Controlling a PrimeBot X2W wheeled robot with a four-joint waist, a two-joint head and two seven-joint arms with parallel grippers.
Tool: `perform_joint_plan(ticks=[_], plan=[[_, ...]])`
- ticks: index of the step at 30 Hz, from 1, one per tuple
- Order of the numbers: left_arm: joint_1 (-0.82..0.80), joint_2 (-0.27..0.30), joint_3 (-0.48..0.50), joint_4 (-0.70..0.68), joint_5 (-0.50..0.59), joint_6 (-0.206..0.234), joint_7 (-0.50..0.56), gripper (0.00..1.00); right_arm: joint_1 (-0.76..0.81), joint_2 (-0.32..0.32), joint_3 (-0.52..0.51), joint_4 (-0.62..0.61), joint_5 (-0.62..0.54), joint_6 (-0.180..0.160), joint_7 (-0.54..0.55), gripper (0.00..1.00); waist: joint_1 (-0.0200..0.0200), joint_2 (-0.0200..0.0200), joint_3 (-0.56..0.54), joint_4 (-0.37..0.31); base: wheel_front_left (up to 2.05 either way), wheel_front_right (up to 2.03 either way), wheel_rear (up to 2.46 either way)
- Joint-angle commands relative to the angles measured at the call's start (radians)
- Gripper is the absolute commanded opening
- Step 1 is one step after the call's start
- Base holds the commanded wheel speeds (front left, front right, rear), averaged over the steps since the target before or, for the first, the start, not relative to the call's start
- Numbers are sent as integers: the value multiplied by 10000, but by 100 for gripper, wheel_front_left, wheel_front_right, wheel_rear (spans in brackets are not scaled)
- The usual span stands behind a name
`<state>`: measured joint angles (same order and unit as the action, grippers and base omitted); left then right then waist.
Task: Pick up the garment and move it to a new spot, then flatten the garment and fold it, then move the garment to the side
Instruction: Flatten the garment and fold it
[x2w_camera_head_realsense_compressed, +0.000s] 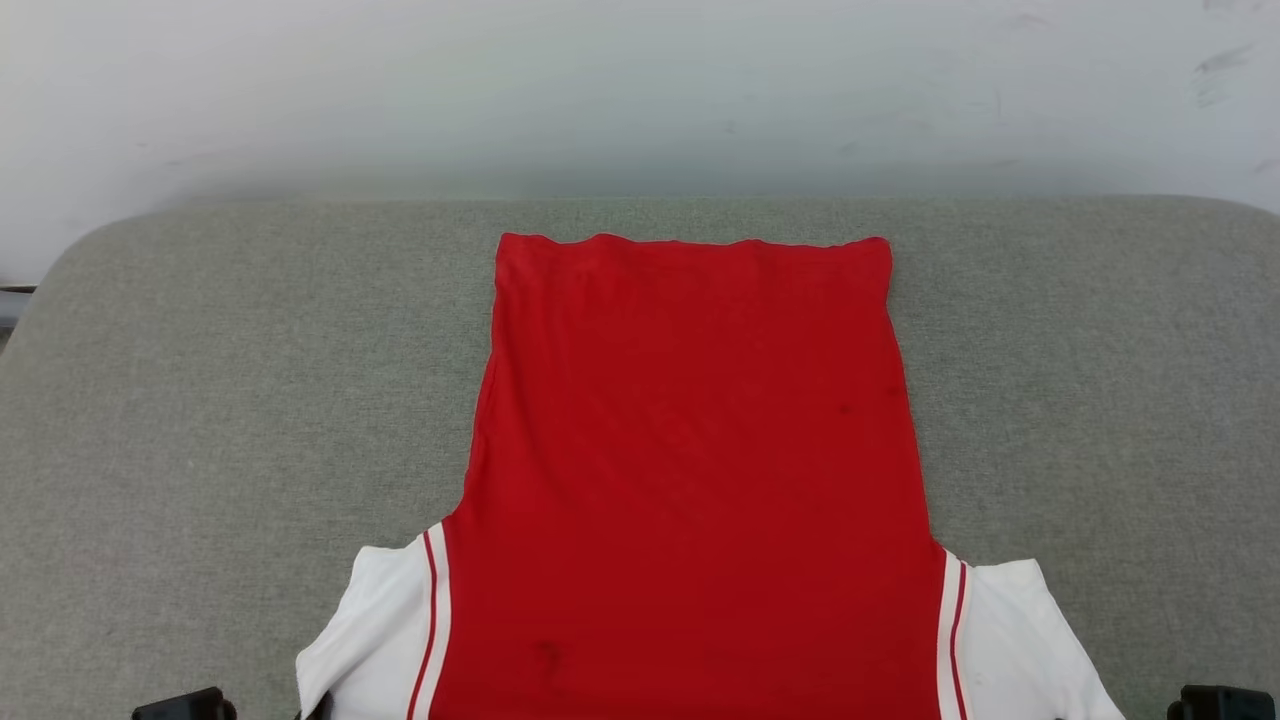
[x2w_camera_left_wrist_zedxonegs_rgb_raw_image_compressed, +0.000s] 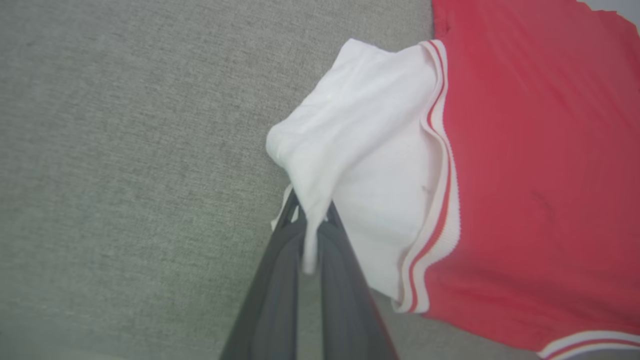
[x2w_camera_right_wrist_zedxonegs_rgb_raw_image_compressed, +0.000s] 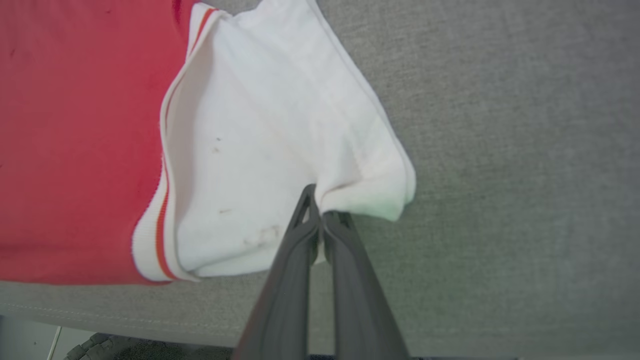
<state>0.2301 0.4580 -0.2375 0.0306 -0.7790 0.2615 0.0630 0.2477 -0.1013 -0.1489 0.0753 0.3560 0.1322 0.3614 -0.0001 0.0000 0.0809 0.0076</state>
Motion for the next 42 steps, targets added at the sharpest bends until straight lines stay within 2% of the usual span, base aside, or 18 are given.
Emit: perform_joint_plan(ticks=[1,2,3,4,10,14,21,27,32,38,42], plan=[[-259,-71,-28,118,130,-99,-265,0,13,-14,-69,155,-27,-28,-117,0,1,0,5,35,0,0,0],[-353,-127,-149,203,169,-217,-330,0,-95,38,-81,231,68,-28,-208,14,1,0,13,61,0,0,0],[-462,-179,-226,250,231,-315,-437,0,-228,56,-65,278,88,-27,-299,50,1,0,16,81,0,0,0],[-574,-249,-284,312,260,-400,-526,0,-385,52,-53,300,141,-27,-434,100,1,0,20,117,0,0,0],[-1242,-429,-565,357,585,-695,-976,0,-1438,-247,-485,686,475,-19,-1159,100,1,0,204,389,0,0,0],[-1680,-556,-750,49,889,-610,-1137,0,-2620,-638,-799,1280,698,-19,-1506,100,1,0,529,633,0,0,0],[-2610,-900,-1310,-574,1488,-702,-1400,0,-5269,-1517,-779,2789,1172,-19,-1323,100,1,0,1408,1329,0,0,0],[-3472,-1408,-1878,-932,1887,-839,-1596,0,-7785,-2488,-725,4233,1060,-19,220,100,1,0,2331,2080,0,0,0],[-4126,-1762,-2189,-958,2081,-1078,-1867,0,-9851,-2876,-755,5208,531,-19,2323,100,1,0,3041,2659,0,0,0],[-4634,-2118,-2504,-1052,2228,-1297,-2199,0,-11689,-2935,-618,5399,-462,-19,4382,100,1,0,3696,3201,0,0,0],[-4838,-2233,-2582,-1088,2263,-1448,-2405,0,-12451,-2945,-598,5383,-1114,-19,5222,100,1,0,4104,3500,0,0,0]])
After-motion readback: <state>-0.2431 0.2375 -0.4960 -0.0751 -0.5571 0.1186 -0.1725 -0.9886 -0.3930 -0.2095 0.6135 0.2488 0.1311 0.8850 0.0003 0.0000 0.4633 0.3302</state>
